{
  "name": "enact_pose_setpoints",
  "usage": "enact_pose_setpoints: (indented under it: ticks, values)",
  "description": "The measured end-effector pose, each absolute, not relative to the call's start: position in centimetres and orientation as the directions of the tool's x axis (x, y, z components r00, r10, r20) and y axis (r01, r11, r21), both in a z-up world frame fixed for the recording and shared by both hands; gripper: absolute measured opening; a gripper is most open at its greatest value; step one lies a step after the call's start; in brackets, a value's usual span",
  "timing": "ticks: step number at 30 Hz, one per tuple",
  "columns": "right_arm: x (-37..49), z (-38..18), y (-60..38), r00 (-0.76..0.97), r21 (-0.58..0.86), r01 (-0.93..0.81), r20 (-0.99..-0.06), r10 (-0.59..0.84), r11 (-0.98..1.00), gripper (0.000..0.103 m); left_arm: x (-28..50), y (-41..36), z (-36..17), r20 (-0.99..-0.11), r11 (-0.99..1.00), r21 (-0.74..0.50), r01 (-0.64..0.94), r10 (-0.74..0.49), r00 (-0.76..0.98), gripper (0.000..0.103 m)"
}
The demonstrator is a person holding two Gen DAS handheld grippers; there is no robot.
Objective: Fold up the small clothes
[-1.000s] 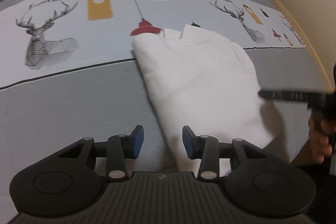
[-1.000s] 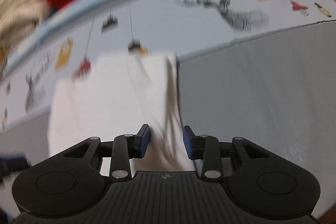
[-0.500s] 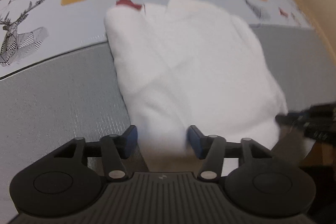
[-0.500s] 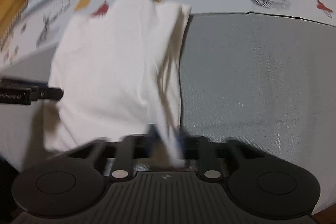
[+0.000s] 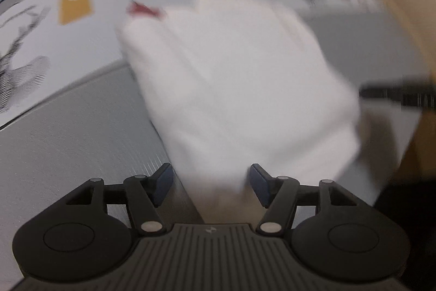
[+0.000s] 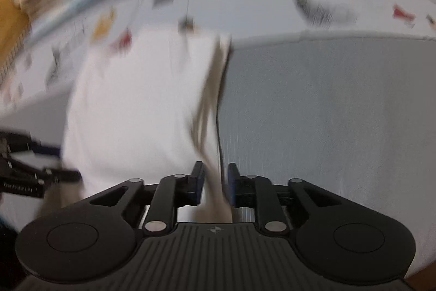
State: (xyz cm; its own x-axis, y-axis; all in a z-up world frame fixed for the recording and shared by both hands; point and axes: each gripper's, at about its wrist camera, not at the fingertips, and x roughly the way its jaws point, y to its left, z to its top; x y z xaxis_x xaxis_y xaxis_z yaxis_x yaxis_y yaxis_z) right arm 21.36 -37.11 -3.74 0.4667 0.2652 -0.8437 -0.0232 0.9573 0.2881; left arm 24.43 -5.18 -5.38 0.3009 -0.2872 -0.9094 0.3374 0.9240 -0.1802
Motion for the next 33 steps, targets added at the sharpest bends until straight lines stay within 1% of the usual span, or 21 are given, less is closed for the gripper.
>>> enact_pose_setpoints:
  ticks: [1, 3, 5, 6, 7, 11, 15, 18, 21, 22, 24, 26, 27, 28, 30, 32, 33]
  values:
    - [21.6, -3.6, -37.3, 0.488, 0.303, 0.002, -0.832, 0.263, 0.953, 0.036, 25.0, -4.3, -5.0, -0.897, 0.937, -0.204, 0.282, -0.295, 0.331, 0.068]
    - [22.1, -3.4, -37.0, 0.508, 0.316, 0.016, -0.820, 0.264, 0.949, 0.036, 26.0, -2.9, -4.7, -0.876, 0.949, -0.259, 0.178, -0.308, 0.372, 0.068]
    - [22.6, -3.5, -35.8, 0.518, 0.305, 0.009, -0.816, 0.256, 0.952, 0.040, 26.7, -2.6, -4.7, -0.866, 0.948, -0.300, 0.102, -0.316, 0.388, 0.068]
    - [22.9, -3.7, -35.1, 0.518, 0.300, 0.008, -0.817, 0.252, 0.954, 0.047, 26.8, -2.6, -4.9, -0.864, 0.945, -0.317, 0.075, -0.321, 0.389, 0.068]
    - [23.4, -3.7, -34.7, 0.514, 0.297, 0.010, -0.820, 0.250, 0.955, 0.050, 27.0, -2.6, -5.2, -0.863, 0.942, -0.330, 0.054, -0.325, 0.386, 0.068]
    - [24.9, -5.0, -33.0, 0.477, 0.281, 0.061, -0.851, 0.219, 0.958, 0.050, 28.0, -2.8, -6.6, -0.873, 0.937, -0.348, -0.025, -0.314, 0.373, 0.068]
    - [26.0, -6.3, -32.1, 0.438, 0.264, 0.113, -0.878, 0.191, 0.958, 0.050, 28.5, -2.5, -8.1, -0.874, 0.920, -0.382, -0.090, -0.328, 0.358, 0.068]
    - [26.4, -7.1, -32.1, 0.419, 0.258, 0.136, -0.890, 0.181, 0.956, 0.052, 29.3, -2.2, -9.1, -0.871, 0.905, -0.408, -0.118, -0.347, 0.347, 0.068]
    - [26.7, -7.7, -32.3, 0.410, 0.268, 0.159, -0.893, 0.183, 0.950, 0.058, 29.5, -2.0, -9.8, -0.866, 0.893, -0.429, -0.135, -0.363, 0.345, 0.068]
    - [26.8, -7.8, -32.4, 0.409, 0.274, 0.167, -0.893, 0.186, 0.947, 0.058, 29.5, -2.0, -10.0, -0.865, 0.890, -0.432, -0.143, -0.364, 0.346, 0.068]
    - [26.8, -7.9, -32.5, 0.410, 0.288, 0.175, -0.891, 0.196, 0.942, 0.057, 29.7, -2.2, -10.1, -0.863, 0.890, -0.432, -0.145, -0.362, 0.354, 0.068]
    - [26.9, -8.0, -32.3, 0.414, 0.301, 0.169, -0.886, 0.210, 0.939, 0.052, 29.7, -2.6, -10.0, -0.862, 0.896, -0.424, -0.133, -0.355, 0.362, 0.068]
    - [26.9, -7.9, -32.2, 0.416, 0.306, 0.162, -0.883, 0.216, 0.938, 0.048, 29.7, -2.8, -10.0, -0.864, 0.900, -0.417, -0.127, -0.349, 0.363, 0.068]
    - [26.9, -7.9, -32.1, 0.420, 0.310, 0.155, -0.880, 0.222, 0.938, 0.041, 29.8, -2.9, -10.0, -0.866, 0.904, -0.410, -0.122, -0.343, 0.365, 0.066]
    - [26.9, -7.9, -31.9, 0.425, 0.321, 0.143, -0.874, 0.235, 0.936, 0.035, 29.8, -3.0, -9.9, -0.867, 0.911, -0.399, -0.108, -0.336, 0.368, 0.057]
    - [26.9, -7.9, -31.6, 0.431, 0.313, 0.131, -0.873, 0.231, 0.941, 0.032, 29.8, -3.1, -9.7, -0.864, 0.913, -0.398, -0.089, -0.340, 0.372, 0.045]
    - [26.9, -7.8, -31.6, 0.434, 0.315, 0.130, -0.871, 0.232, 0.940, 0.029, 29.8, -3.0, -9.5, -0.860, 0.913, -0.400, -0.081, -0.344, 0.377, 0.042]
